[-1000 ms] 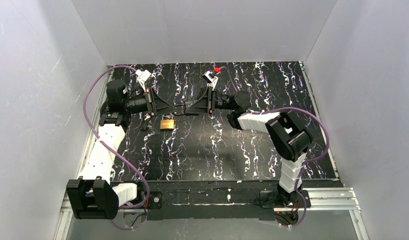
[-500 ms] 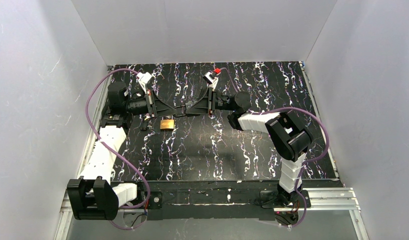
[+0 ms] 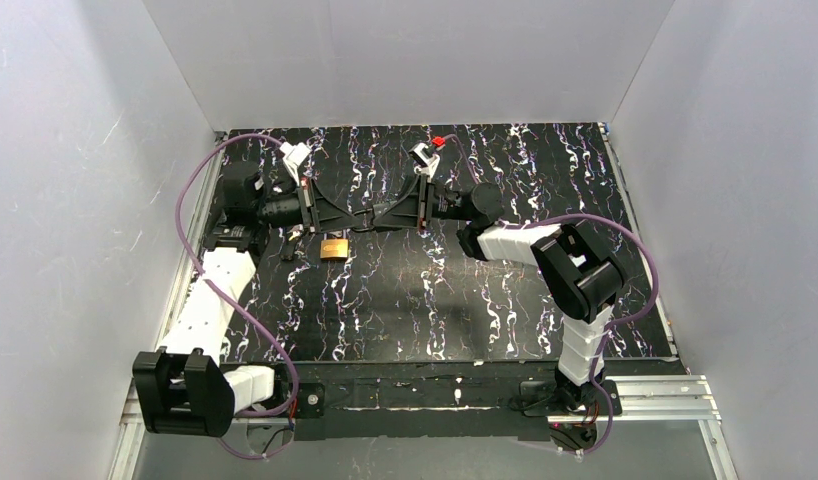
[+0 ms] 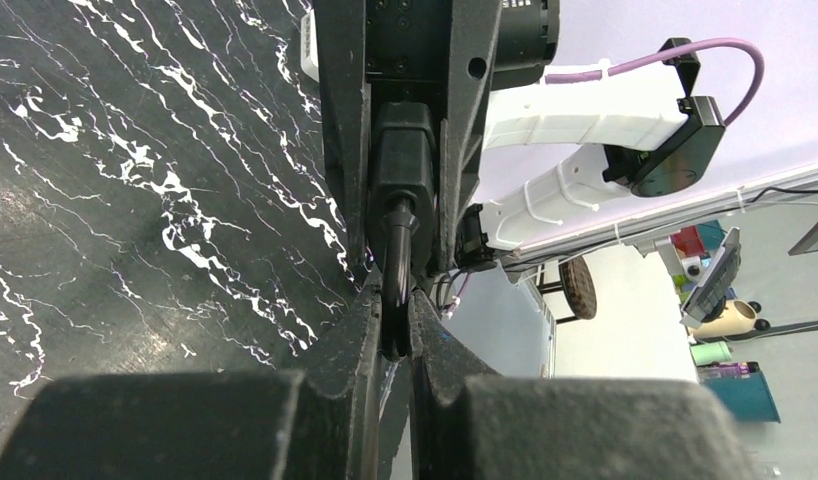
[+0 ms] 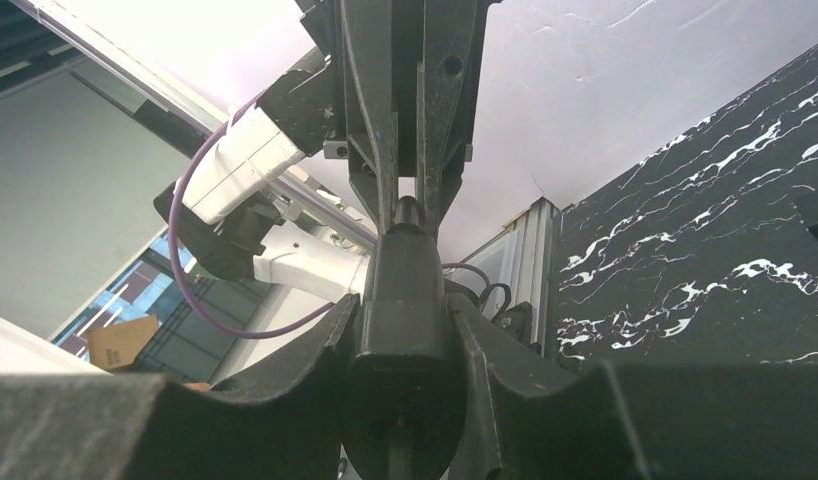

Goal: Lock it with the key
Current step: Lock the lock.

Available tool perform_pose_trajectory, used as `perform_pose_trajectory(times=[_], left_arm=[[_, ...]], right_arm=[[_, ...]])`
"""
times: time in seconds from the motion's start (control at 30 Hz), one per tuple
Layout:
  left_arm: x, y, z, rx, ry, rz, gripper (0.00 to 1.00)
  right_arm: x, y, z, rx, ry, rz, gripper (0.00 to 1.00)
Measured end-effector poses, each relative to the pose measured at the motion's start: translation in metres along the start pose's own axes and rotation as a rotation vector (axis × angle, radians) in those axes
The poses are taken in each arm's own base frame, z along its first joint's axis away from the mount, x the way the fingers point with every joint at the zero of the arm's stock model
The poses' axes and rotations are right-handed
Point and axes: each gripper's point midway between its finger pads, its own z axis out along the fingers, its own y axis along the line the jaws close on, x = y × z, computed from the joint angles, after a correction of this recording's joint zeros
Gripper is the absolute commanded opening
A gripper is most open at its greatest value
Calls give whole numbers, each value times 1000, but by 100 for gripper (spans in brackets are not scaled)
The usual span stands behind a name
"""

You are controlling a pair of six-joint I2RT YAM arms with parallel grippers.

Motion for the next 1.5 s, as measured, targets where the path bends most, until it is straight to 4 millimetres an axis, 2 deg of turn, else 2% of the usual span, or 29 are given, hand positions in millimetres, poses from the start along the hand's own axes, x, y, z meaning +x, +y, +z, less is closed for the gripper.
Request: perform_pose_trajectory(times=[0.17, 0.5, 0.73, 0.97, 1.5], left_arm=[[2, 3, 9, -3, 20, 2, 0], [-12, 11, 19, -17, 24, 23, 0], [-12, 13, 23, -25, 24, 32, 0], [-13, 23, 31, -36, 37, 11, 0], [-15, 26, 35, -45, 38, 10, 0]], right_arm=[[1, -3, -2, 7, 5, -9, 1], [-8, -11, -6, 35, -44, -21, 1], [-10, -13, -7, 40, -49, -20, 1], [-11, -23, -12, 56, -60, 9, 1], [-12, -28, -12, 51, -84, 49, 1]])
